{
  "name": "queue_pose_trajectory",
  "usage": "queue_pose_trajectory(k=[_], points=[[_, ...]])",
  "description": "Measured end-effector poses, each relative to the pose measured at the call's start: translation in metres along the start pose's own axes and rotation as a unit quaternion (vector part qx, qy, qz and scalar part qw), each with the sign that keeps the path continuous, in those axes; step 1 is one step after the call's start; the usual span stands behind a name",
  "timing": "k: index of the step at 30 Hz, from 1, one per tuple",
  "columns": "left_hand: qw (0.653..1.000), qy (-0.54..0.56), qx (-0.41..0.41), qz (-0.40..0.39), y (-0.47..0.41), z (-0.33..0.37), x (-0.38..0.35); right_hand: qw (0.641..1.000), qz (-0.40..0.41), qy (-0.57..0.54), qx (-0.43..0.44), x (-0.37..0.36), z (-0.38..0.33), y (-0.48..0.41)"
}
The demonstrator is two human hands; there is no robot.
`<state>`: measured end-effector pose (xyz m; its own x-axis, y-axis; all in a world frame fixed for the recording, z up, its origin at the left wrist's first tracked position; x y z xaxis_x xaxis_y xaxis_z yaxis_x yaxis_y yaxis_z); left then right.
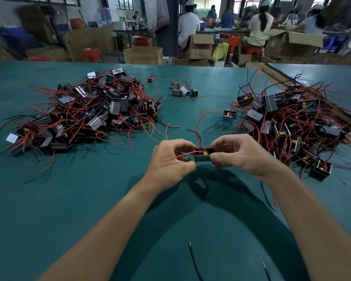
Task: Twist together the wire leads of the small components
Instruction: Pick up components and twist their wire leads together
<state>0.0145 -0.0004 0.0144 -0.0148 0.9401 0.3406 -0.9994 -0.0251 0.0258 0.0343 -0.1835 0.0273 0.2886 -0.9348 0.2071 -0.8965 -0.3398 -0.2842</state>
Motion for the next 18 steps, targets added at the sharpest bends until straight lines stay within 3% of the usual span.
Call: queue_pose_trajectory(k=[4,10,18], points=[[0.993,-0.082,-0.074,0.034,0.004,0.005,-0.001,0.998,0.054,0.017,0.008,0.005,-0.004,-0.002],[0.994,-0.07,-0.081,0.029,0.002,0.003,-0.003,0.998,-0.034,0.043,-0.016,-0.004,-0.007,0.002],[0.987,-0.113,-0.116,0.021,0.006,0.009,-0.001,0.994,-0.037,0.091,0.041,-0.008,-0.002,-0.001]])
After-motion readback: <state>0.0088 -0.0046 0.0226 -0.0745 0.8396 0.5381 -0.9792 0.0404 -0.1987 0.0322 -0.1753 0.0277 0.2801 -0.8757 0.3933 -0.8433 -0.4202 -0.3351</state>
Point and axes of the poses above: each hand's wrist, its own y-axis away from the middle knuckle, its own x-axis out of the back of the hand, z = x × y, the point moved 4 cm from there along -y, towards the middle knuckle, and after that the axes turned 15 degrees about x, right-handed, at the moved point
